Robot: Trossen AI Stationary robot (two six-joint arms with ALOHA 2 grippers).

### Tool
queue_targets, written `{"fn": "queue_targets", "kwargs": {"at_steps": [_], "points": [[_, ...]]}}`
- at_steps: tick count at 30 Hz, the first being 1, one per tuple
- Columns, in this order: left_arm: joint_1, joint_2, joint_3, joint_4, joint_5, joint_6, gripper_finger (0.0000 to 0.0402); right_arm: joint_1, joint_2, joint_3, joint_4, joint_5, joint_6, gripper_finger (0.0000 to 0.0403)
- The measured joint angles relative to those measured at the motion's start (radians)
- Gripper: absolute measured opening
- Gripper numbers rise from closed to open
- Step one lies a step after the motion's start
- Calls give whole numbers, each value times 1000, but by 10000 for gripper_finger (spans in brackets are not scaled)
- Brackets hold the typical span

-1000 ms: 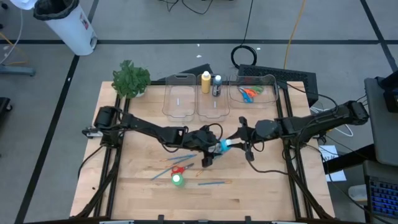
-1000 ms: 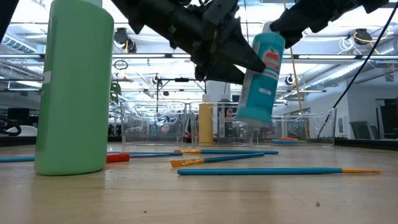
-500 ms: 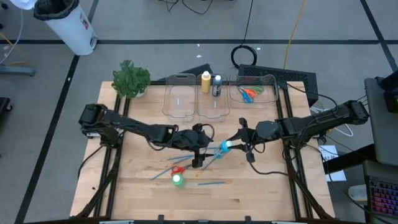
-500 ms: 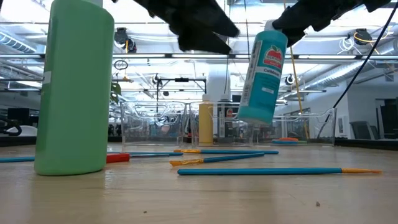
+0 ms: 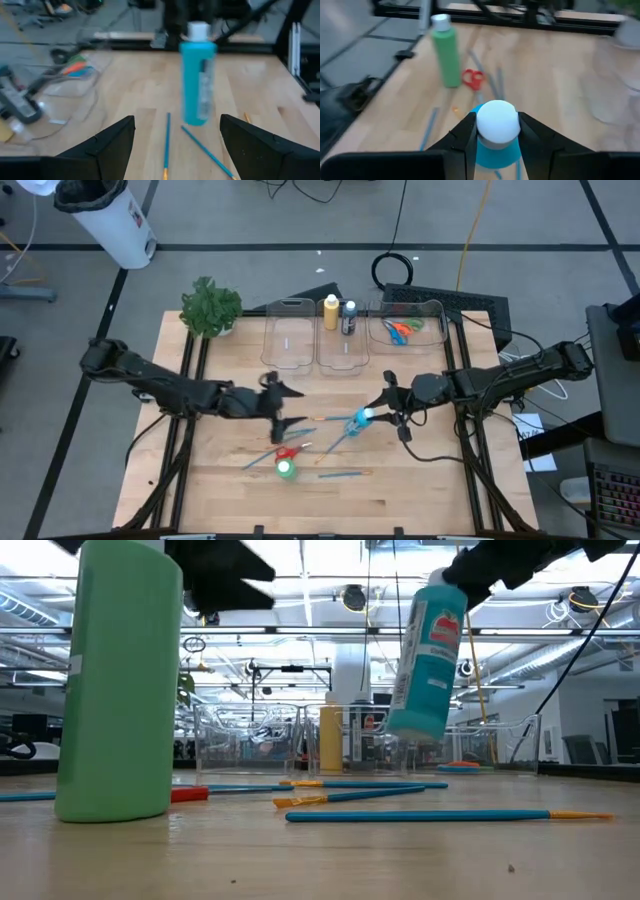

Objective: Pick & Place Paint Supplies
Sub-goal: Put the blue paint bottle into the middle transparent bin

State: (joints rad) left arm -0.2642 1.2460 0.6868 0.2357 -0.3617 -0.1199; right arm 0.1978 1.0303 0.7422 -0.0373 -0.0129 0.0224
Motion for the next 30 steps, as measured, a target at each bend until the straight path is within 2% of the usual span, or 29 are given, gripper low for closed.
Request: {"fn": "queue_targets", "kwargs": {"at_steps": [3, 6, 11, 20, 24, 30], "points": [[2, -76, -83, 56, -42, -35, 294, 0, -5, 1, 10, -108, -47, 101], [3, -121, -139, 74, -82, -48, 294, 0, -9, 1, 5, -304, -136, 101], [8, -142, -160, 85, -96, -71, 294, 1, -9, 1, 24, -605, -202, 101], [8, -142, -161, 84, -94, -72, 294, 9, -8, 1, 24, -960, -300, 101], [8, -142, -161, 84, -94, -72, 294, 40, -9, 1, 24, -1049, -370, 101], [8, -142, -161, 80, -92, -71, 294, 75, -9, 1, 16, -958, -373, 101]]}}
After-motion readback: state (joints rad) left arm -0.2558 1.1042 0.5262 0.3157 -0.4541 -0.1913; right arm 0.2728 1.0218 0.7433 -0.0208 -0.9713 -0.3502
